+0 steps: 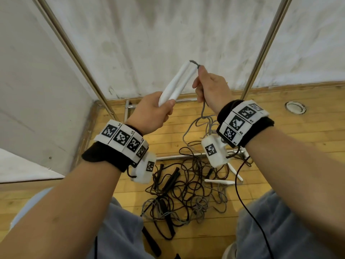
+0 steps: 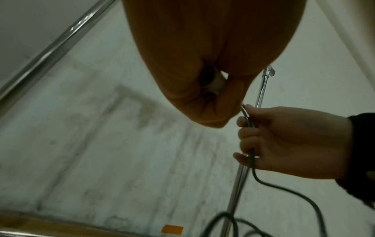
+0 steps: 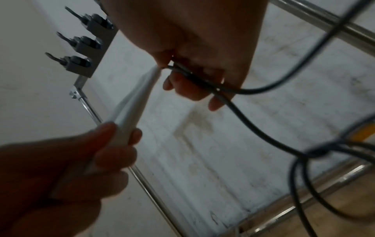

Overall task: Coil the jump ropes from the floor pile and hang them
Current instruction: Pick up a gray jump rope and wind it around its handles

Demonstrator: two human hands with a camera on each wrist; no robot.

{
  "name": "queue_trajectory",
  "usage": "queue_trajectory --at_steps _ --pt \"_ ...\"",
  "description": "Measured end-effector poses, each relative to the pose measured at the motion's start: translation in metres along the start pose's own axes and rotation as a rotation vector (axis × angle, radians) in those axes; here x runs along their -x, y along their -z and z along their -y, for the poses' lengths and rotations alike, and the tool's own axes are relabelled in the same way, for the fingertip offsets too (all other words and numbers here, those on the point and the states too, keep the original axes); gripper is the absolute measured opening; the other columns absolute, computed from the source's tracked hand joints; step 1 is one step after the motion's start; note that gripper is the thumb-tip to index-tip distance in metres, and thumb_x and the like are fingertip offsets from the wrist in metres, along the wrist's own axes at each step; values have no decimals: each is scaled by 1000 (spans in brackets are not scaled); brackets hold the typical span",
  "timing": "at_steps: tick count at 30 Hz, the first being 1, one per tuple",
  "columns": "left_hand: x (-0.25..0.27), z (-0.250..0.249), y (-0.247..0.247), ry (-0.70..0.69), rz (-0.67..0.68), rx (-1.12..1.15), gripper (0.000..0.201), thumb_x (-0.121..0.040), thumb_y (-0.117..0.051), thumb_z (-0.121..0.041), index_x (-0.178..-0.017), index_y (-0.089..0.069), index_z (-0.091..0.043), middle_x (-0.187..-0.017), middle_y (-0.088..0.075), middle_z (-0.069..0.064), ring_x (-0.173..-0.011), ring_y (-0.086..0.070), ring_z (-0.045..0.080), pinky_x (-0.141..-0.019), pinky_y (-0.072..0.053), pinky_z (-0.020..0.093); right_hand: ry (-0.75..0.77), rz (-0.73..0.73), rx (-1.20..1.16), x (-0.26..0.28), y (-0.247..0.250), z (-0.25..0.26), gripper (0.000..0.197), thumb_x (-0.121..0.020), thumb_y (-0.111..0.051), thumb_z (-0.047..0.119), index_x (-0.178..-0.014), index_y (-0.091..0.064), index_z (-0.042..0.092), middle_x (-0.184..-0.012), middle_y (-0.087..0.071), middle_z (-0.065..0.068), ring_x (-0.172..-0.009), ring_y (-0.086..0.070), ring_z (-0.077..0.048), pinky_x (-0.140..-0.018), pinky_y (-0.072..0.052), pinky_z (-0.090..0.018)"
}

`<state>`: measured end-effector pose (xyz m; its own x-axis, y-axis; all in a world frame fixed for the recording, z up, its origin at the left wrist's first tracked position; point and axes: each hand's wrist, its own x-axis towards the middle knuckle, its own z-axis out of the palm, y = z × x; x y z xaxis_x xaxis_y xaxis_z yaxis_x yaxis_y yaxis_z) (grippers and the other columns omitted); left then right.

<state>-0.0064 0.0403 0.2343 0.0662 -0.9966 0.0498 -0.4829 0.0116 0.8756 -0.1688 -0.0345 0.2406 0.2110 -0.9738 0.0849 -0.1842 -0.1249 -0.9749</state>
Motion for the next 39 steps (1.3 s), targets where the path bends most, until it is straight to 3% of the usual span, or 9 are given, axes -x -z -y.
queue_trajectory --at_steps 8,13,17,21,25,29,32,35,39 --pt "-7 4 -12 114 -57 319 8 -95 -54 -16 -88 -54 -13 -64 -50 -2 -48 -45 9 -42 -35 21 42 293 298 3 -14 -21 19 -95 -46 14 -79 -49 24 -71 -63 4 -68 -57 -14 -56 -43 -13" --pt "-9 9 -16 161 -135 345 9 -88 -65 -16 -83 -57 -13 -58 -51 -6 -46 -46 7 -41 -36 21 -14 374 259 12 -10 -28 15 -91 -54 8 -83 -57 20 -75 -67 6 -75 -64 -6 -70 -45 -21" --pt "-11 6 -12 143 -287 365 10 -94 -58 -22 -85 -55 -18 -67 -59 -6 -52 -53 6 -46 -43 22 -115 348 29 26 -18 -32 19 -91 -53 1 -79 -57 14 -70 -62 -3 -82 -66 -26 -93 -48 -43" --pt "-10 -2 -16 186 -274 516 7 -98 -51 -23 -93 -53 -18 -82 -68 2 -71 -67 10 -63 -53 24 -208 418 -163 39 -35 -32 21 -96 -44 1 -78 -49 10 -62 -48 -6 -58 -56 -21 -75 -45 -44" --pt "-5 -10 -22 243 -140 679 14 -101 -46 -25 -106 -50 -13 -96 -70 18 -88 -71 28 -74 -59 36 -92 484 62 47 -44 -34 20 -96 -43 8 -76 -43 12 -55 -42 -1 -47 -42 -15 -54 -42 -32" --pt "-3 -17 -22 294 -141 812 17 -101 -45 -23 -110 -50 -9 -76 -70 10 -73 -71 25 -70 -59 35 -102 490 196 47 -47 -42 20 -95 -47 14 -75 -47 16 -53 -48 1 -48 -45 -14 -56 -44 -32" --pt "-5 -20 -18 284 -190 923 14 -101 -45 -20 -108 -49 -9 -62 -55 1 -51 -54 15 -61 -52 31 -116 505 186 42 -48 -43 18 -93 -52 13 -76 -54 17 -59 -56 -5 -54 -52 -19 -61 -43 -33" --pt "-6 -23 -13 252 -230 937 10 -101 -44 -19 -105 -48 -11 -59 -49 -1 -47 -45 12 -56 -50 28 -98 464 146 40 -48 -42 18 -90 -57 9 -74 -60 17 -61 -59 -4 -55 -55 -12 -59 -40 -24" --pt "-8 -21 -3 229 -323 901 6 -100 -46 -16 -97 -51 -13 -62 -45 0 -48 -45 11 -59 -55 30 -40 411 235 40 -42 -40 17 -90 -61 19 -77 -64 8 -56 -56 -1 -53 -52 -14 -59 -43 -27"
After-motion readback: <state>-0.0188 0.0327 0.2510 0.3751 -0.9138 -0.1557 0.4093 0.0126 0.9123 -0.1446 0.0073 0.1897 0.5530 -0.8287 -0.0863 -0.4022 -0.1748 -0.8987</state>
